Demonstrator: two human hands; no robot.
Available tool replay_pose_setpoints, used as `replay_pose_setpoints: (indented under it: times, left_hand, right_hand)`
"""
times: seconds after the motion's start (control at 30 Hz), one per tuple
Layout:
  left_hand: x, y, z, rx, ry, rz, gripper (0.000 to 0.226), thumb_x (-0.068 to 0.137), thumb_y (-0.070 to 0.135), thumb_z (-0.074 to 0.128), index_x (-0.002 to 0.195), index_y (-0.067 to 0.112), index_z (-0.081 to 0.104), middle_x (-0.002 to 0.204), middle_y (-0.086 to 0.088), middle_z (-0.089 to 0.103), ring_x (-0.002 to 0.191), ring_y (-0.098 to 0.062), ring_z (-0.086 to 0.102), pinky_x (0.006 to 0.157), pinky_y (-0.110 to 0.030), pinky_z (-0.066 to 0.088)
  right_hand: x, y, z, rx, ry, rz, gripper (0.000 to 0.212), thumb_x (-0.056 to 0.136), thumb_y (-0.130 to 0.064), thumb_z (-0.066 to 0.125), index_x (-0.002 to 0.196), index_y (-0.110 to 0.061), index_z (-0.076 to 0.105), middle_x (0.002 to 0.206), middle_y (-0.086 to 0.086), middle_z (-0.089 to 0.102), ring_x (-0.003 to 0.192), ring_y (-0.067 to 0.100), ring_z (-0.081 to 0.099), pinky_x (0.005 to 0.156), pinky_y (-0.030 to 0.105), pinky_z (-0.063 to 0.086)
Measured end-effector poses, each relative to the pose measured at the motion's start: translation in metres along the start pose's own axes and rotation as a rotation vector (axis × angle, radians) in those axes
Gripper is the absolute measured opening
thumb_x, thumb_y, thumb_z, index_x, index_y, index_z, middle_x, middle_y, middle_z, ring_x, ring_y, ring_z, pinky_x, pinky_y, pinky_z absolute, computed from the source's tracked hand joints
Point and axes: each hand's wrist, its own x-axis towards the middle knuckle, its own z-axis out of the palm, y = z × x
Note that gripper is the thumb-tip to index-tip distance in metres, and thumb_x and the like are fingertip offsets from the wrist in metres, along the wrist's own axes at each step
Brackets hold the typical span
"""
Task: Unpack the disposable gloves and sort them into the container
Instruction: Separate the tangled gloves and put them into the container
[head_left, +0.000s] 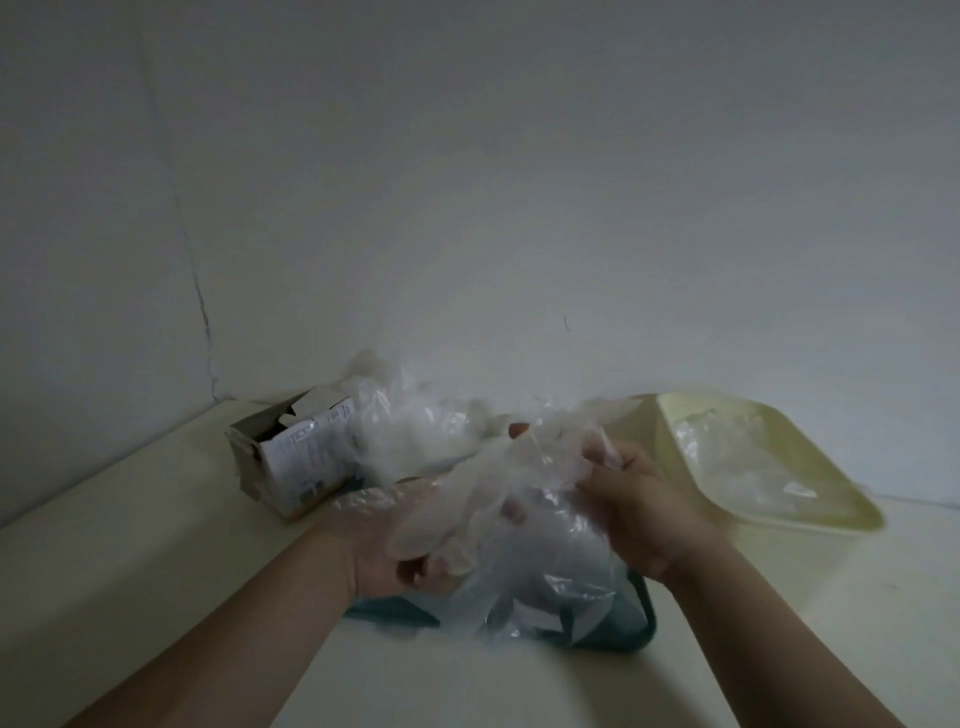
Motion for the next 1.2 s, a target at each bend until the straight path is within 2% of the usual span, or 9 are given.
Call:
replay_pose_setpoints:
  times: [0.07, 0.17, 0.27, 0.5, 0.7, 0.9, 0.97, 1.07, 1.2]
  left_hand:
    - [0.009, -0.003, -0.006, 0.001, -0.055, -0.017, 0.025, 0.099, 0.023, 0.071, 0.110, 0.005, 0.058, 0.074, -0.017, 0.057, 0.058, -0.024, 0.060, 0.057, -0.034, 0.058]
    - [0.012, -0.004, -0.010, 0.407, -0.027, 0.056, 0.058, 0.088, 0.037, 0.081, 0.129, 0.000, 0.065, 0.112, -0.023, 0.069, 0.098, -0.032, 0.064, 0.096, -0.042, 0.050]
    - [0.012, 0.011, -0.032, 0.466, 0.202, 0.143, 0.034, 0.096, 0.010, 0.069, 0.127, -0.001, 0.067, 0.120, -0.023, 0.073, 0.111, -0.039, 0.069, 0.113, -0.061, 0.046]
    - [-0.001, 0.048, 0.020, 0.573, 0.152, 0.291, 0.077, 0.078, 0.071, 0.071, 0.129, 0.014, 0.069, 0.127, -0.014, 0.073, 0.118, -0.029, 0.070, 0.100, -0.045, 0.055]
    - [0.026, 0.048, 0.059, 0.595, 0.186, 0.392, 0.017, 0.093, 0.021, 0.076, 0.103, 0.007, 0.078, 0.082, -0.004, 0.076, 0.072, -0.010, 0.068, 0.064, -0.019, 0.054]
    - [0.052, 0.059, 0.067, 0.693, 0.402, 0.391, 0.010, 0.092, 0.022, 0.078, 0.086, 0.016, 0.081, 0.088, -0.006, 0.076, 0.088, -0.022, 0.068, 0.083, -0.027, 0.054]
    - [0.057, 0.060, 0.076, 0.540, 0.410, 0.397, 0.010, 0.091, 0.018, 0.078, 0.091, 0.008, 0.080, 0.091, -0.016, 0.077, 0.091, -0.032, 0.074, 0.088, -0.038, 0.059]
    - [0.061, 0.065, 0.089, 0.395, 0.311, 0.350, 0.020, 0.097, 0.018, 0.069, 0.103, -0.001, 0.074, 0.114, -0.026, 0.075, 0.101, -0.039, 0.075, 0.086, -0.047, 0.061]
    - [0.065, 0.073, 0.109, 0.319, 0.122, 0.323, 0.021, 0.106, 0.020, 0.054, 0.101, 0.003, 0.066, 0.119, -0.026, 0.073, 0.103, -0.042, 0.075, 0.082, -0.048, 0.065]
  right_hand:
    - [0.001, 0.000, 0.001, 0.036, 0.041, 0.000, 0.036, 0.083, -0.006, 0.069, 0.108, 0.019, 0.062, 0.101, 0.029, 0.068, 0.093, 0.039, 0.068, 0.089, 0.049, 0.056]
    - [0.006, -0.007, -0.003, -0.047, 0.153, 0.023, 0.036, 0.078, -0.003, 0.076, 0.103, 0.020, 0.063, 0.096, 0.027, 0.066, 0.088, 0.034, 0.066, 0.084, 0.043, 0.055]
    - [0.006, -0.028, -0.009, -0.324, 0.165, -0.008, 0.018, 0.083, -0.011, 0.081, 0.081, 0.004, 0.071, 0.079, 0.015, 0.064, 0.074, 0.022, 0.061, 0.074, 0.032, 0.050]
    - [0.020, -0.073, 0.003, -0.774, -0.067, 0.073, 0.022, 0.092, -0.022, 0.077, 0.079, -0.006, 0.075, 0.071, 0.008, 0.066, 0.066, 0.018, 0.061, 0.064, 0.030, 0.052]
    - [0.013, -0.096, -0.010, -0.830, -0.106, 0.137, 0.013, 0.094, -0.020, 0.075, 0.094, -0.008, 0.080, 0.085, 0.012, 0.075, 0.072, 0.022, 0.063, 0.064, 0.030, 0.052]
    - [-0.011, -0.124, -0.066, -0.848, 0.246, 0.142, 0.017, 0.092, -0.020, 0.076, 0.098, -0.005, 0.078, 0.092, 0.018, 0.077, 0.077, 0.033, 0.075, 0.070, 0.046, 0.061]
    - [-0.013, -0.132, -0.094, -0.896, 0.393, 0.163, 0.013, 0.094, -0.022, 0.074, 0.096, -0.009, 0.076, 0.088, 0.012, 0.079, 0.061, 0.030, 0.070, 0.055, 0.039, 0.056]
    - [-0.005, -0.135, -0.136, -1.007, 0.552, 0.136, 0.014, 0.094, -0.025, 0.073, 0.090, -0.012, 0.073, 0.075, 0.012, 0.077, 0.040, 0.018, 0.039, 0.044, 0.021, 0.028]
    - [0.010, -0.124, -0.164, -1.289, 0.620, 0.121, 0.017, 0.094, -0.032, 0.072, 0.085, -0.019, 0.073, 0.062, 0.002, 0.073, 0.039, 0.000, 0.054, 0.049, 0.019, 0.040]
